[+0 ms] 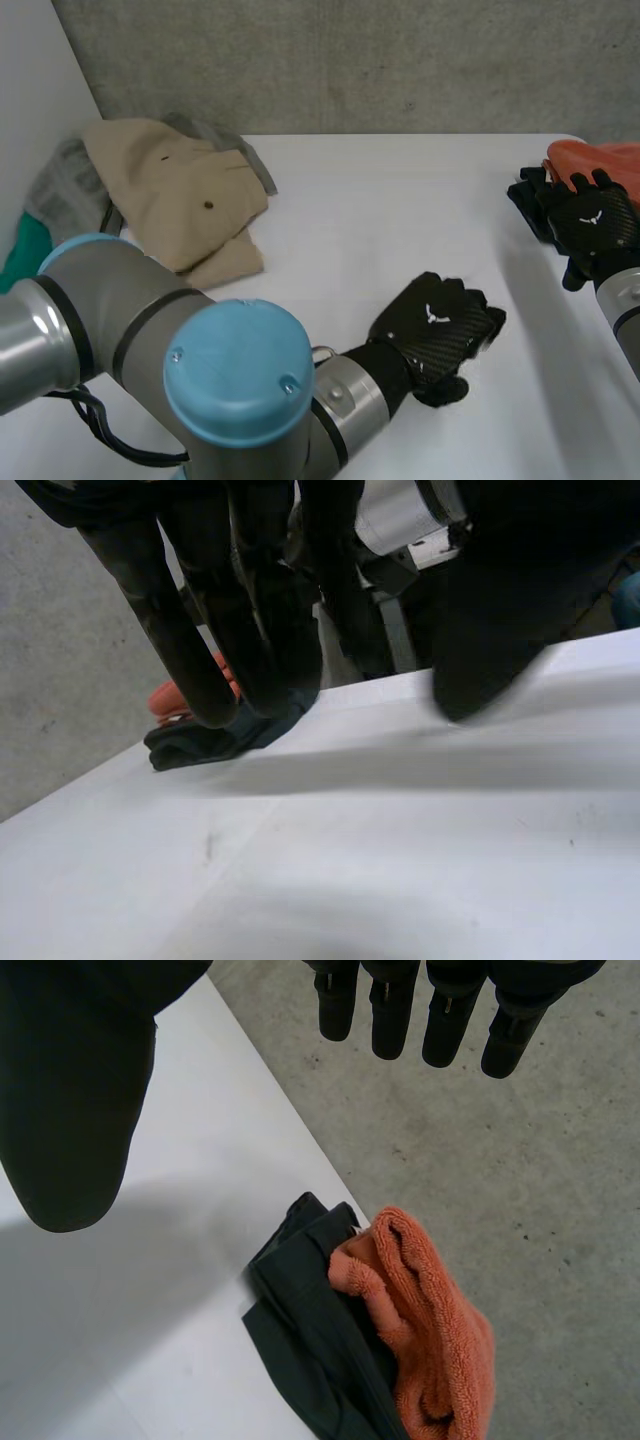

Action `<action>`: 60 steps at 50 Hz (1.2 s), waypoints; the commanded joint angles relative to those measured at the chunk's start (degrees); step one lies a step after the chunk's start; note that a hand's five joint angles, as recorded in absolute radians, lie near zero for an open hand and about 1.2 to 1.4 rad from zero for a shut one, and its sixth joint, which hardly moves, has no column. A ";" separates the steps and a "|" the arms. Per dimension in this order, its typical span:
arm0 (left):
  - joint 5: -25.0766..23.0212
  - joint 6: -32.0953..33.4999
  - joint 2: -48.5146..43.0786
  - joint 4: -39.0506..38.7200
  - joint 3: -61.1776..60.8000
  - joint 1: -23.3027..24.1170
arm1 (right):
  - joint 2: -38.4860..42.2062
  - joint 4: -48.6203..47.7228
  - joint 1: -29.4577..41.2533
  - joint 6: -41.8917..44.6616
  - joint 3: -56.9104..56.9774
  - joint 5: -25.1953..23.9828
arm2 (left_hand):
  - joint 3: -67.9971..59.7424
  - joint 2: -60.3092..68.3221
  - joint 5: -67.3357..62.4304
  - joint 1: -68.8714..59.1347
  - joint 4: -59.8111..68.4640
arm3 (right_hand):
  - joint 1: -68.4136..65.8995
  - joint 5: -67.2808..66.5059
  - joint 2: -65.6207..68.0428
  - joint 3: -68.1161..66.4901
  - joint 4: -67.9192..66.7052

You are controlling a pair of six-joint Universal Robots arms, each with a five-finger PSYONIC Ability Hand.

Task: Fold the laundry.

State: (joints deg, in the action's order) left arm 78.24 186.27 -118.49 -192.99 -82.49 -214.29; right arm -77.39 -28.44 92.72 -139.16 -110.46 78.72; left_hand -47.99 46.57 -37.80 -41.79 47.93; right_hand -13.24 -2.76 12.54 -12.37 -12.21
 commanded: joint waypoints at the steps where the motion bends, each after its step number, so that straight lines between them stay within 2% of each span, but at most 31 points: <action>1: 3.76 7.50 2.82 -2.30 0.05 -13.75 | -0.04 0.05 0.19 -0.23 -0.46 -0.23 | 34.24 -32.82 34.05 28.04 -34.18 | 3.24 2.76 -2.54 2.37 2.21; 3: 3.67 11.20 2.83 -1.60 -0.03 -18.42 | 0.05 0.05 0.19 -0.14 -0.46 -0.23 | 34.08 -32.65 33.89 27.87 -34.02 | 3.24 2.76 -2.54 2.37 2.21; 4: 3.58 15.48 2.48 -0.81 -0.64 -22.88 | 0.05 0.05 0.19 -0.14 -0.55 -0.23 | 33.41 -31.98 33.22 27.20 -33.35 | 3.24 2.76 -2.54 2.37 2.21; 7: 3.50 22.80 1.34 1.21 -2.05 -28.97 | 0.22 0.05 0.19 0.03 -0.55 -0.23 | 33.24 -31.81 33.04 27.03 -33.17 | 3.24 2.76 -2.54 2.37 2.21; 8: 3.41 27.96 0.55 2.09 -3.01 -32.56 | 0.22 0.05 0.27 0.03 -0.55 -0.23 | 32.40 -30.98 32.21 26.20 -32.34 | 3.24 2.76 -2.54 2.37 2.21; 11: 3.41 35.28 -0.86 2.27 -4.34 -37.50 | 0.57 -0.04 0.45 0.12 -0.46 -0.23 | 32.06 -30.63 31.87 25.86 -32.00 | 3.24 2.76 -2.54 2.37 2.21; 12: 3.23 39.91 -2.43 2.36 -5.04 -41.09 | 0.57 -0.04 0.45 0.12 -0.46 -0.32 | 31.56 -30.13 31.37 25.35 -31.50 | 3.24 2.76 -2.54 2.37 2.21; 15: 1.92 45.04 -5.77 2.36 -5.13 -45.67 | 0.75 -0.04 0.71 0.21 -0.37 -0.23 | 28.72 -27.29 28.52 22.51 -28.65 | 3.24 2.76 -2.54 2.37 2.21; 18: -1.58 45.94 -7.10 2.89 -5.13 -47.44 | 1.36 -0.04 0.80 0.38 -0.20 -0.05 | 25.51 -24.09 25.32 19.31 -25.45 | 3.24 2.76 -2.54 2.37 2.21; 22: -3.62 45.94 -7.28 2.97 -5.22 -47.63 | 2.15 -0.13 0.80 0.47 -0.20 -0.05 | 22.31 -20.88 22.11 16.10 -22.24 | 3.24 2.76 -2.54 2.37 2.21; 31: -4.41 45.85 -7.98 2.01 -4.25 -47.89 | 3.47 -0.13 0.80 0.56 -0.20 0.21 | 18.95 -17.52 18.75 12.74 -18.88 | 3.24 2.76 -2.54 2.37 2.21; 35: -4.68 45.76 -10.35 -0.27 -3.11 -47.63 | 3.65 -0.13 0.89 0.56 -0.28 0.21 | 9.71 -8.28 9.51 3.50 -9.64 | 3.24 2.76 -2.54 2.37 2.21; 38: -4.68 45.41 -12.11 -2.12 -2.23 -47.54 | 3.91 -0.13 0.89 0.65 -0.37 0.21 | -1.89 3.32 -2.09 -8.10 1.96 | 3.24 2.76 -2.54 2.37 2.21; 43: -4.59 43.83 -12.64 -4.14 -0.83 -47.10 | 4.53 -0.13 0.80 0.65 -0.37 0.21 | -8.47 9.89 -8.66 -14.67 8.53 | 3.24 2.76 -2.54 2.37 2.21; 46: -4.68 41.37 -12.64 -4.85 0.49 -47.01 | 4.53 -0.13 0.89 0.65 -0.37 0.21 | -19.04 20.47 -19.24 -25.25 19.11 | 3.24 2.76 -2.54 2.37 2.21; 47: -4.59 40.06 -12.64 -5.11 1.28 -47.01 | 4.53 -0.13 0.80 0.65 -0.37 0.21 | -31.88 33.31 -32.07 -38.08 31.94 | 3.24 2.76 -2.54 2.37 2.21; 52: -1.78 36.71 -12.29 -6.43 3.83 -45.96 | 4.53 -0.13 0.80 0.65 -0.29 0.21 | -32.01 33.43 -32.20 -38.21 32.07 | 3.24 2.76 -2.54 2.37 2.21; 55: 2.43 33.47 -10.45 -7.22 5.15 -42.45 | 4.53 -0.13 0.80 0.65 -0.11 0.21 | -32.01 33.43 -32.20 -38.21 32.07 | 3.24 2.76 -2.54 2.37 2.21; 60: 4.73 23.81 -0.53 -7.31 5.59 -37.18 | 4.44 -0.13 0.63 0.56 0.24 0.21 | -32.01 33.43 -32.20 -38.21 32.07 | 3.24 2.76 -2.54 2.37 2.21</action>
State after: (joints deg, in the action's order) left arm 79.63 219.26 -127.84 -199.92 -77.73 -256.97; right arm -72.85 -28.56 93.52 -138.52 -110.57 78.93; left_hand -67.99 68.30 -56.24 -63.60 68.57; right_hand -13.24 -2.76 12.54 -12.37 -12.21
